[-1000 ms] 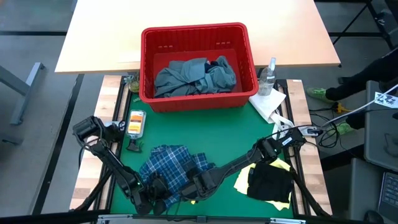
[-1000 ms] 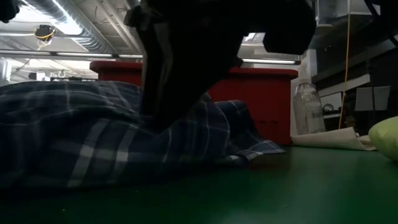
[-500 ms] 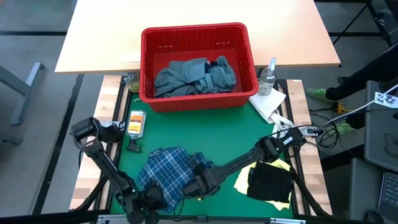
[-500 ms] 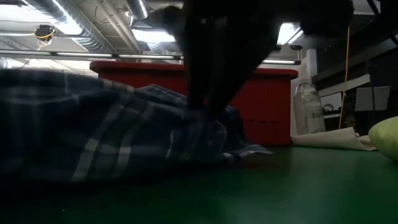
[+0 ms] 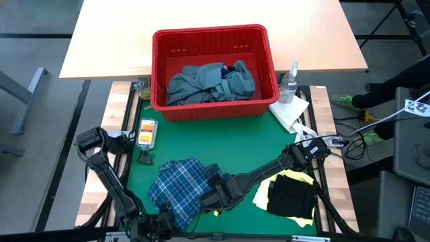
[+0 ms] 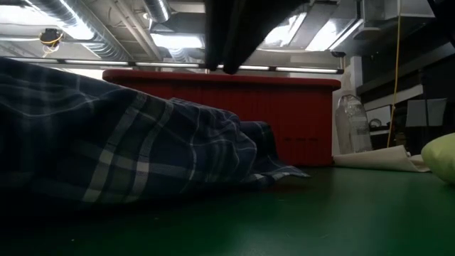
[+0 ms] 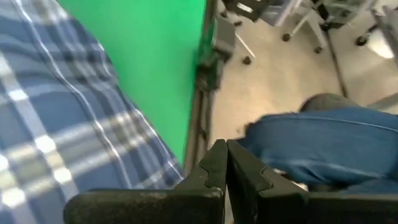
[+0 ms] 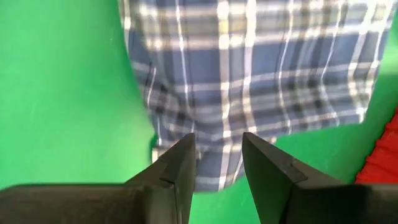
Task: Fold Laundry from Bin
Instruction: Fold the blue shirt
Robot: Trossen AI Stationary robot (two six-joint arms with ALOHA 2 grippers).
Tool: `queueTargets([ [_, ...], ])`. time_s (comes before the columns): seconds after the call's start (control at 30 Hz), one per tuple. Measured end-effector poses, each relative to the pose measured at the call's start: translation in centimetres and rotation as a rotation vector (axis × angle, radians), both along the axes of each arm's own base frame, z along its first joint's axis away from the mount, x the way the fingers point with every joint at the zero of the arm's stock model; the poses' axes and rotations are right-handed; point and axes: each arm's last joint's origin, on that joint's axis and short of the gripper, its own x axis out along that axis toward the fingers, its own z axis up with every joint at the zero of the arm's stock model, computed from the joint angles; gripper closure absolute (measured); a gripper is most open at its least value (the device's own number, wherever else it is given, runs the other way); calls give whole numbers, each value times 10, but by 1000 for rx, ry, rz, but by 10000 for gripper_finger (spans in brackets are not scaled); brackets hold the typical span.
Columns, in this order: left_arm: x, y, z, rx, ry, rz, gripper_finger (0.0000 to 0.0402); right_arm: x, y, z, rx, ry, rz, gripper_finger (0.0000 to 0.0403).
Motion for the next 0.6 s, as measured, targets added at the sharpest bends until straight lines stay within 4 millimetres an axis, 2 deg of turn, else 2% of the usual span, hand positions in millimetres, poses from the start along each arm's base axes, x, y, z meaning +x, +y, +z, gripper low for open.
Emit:
queueTargets([
  [0.17,10,6,5,87,-34,26,402,9,4,3,48,-98,2,272],
  [0.37,24,15,3,95,-40,74,402,17,9,5,91,-186,4,272],
  [0.5,28,13,-10,105,-16,70,402,17,9,-13,73,-132,7,272],
  [0.6,29,8,-28,99,13,85,402,14,8,-28,52,-81,7,272],
])
